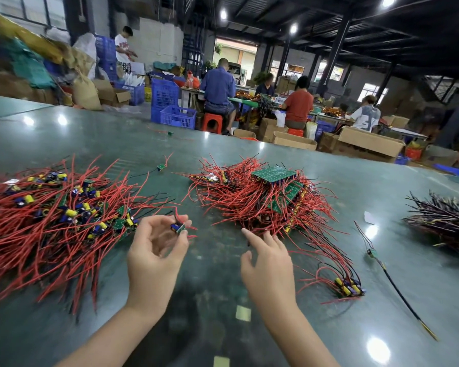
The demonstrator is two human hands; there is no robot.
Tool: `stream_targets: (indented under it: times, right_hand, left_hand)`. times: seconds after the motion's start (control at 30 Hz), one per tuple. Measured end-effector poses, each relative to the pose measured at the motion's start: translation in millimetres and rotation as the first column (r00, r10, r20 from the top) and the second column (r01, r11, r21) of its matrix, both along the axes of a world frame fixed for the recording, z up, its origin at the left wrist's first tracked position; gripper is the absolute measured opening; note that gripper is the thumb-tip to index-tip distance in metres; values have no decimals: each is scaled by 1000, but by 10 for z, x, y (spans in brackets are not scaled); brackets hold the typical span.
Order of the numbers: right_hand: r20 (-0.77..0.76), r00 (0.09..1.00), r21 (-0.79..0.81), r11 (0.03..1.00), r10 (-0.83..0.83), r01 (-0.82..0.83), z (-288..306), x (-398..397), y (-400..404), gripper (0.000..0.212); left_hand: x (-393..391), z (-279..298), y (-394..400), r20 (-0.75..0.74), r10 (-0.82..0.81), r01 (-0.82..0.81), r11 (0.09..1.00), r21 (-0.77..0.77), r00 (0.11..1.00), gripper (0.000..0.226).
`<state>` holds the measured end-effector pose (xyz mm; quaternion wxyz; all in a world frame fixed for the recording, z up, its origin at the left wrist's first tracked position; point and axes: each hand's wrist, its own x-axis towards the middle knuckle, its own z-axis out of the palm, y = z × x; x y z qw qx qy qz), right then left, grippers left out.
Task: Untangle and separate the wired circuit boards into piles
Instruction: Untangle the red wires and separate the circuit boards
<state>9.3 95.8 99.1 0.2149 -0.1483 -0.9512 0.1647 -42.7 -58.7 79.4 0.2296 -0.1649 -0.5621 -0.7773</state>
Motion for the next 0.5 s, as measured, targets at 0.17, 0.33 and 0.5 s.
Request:
stream_targets:
  times: [0.17,0.33,0.5]
  right_hand:
    - [-291,952,-154,978,90,-140,77,24,-47,32]
    - [-434,847,-470,725,306,-503,116,56,-258,18]
    - [-403,861,-478,730,311,-487,46,52,-310,13]
  left_hand:
    - [55,36,-18,-256,95,-162,952,-259,962,29]
    - [74,20,-6,-353,52,-232,839,-492,934,36]
    - [108,-63,2,-266,16,-173,796,-580,964,70]
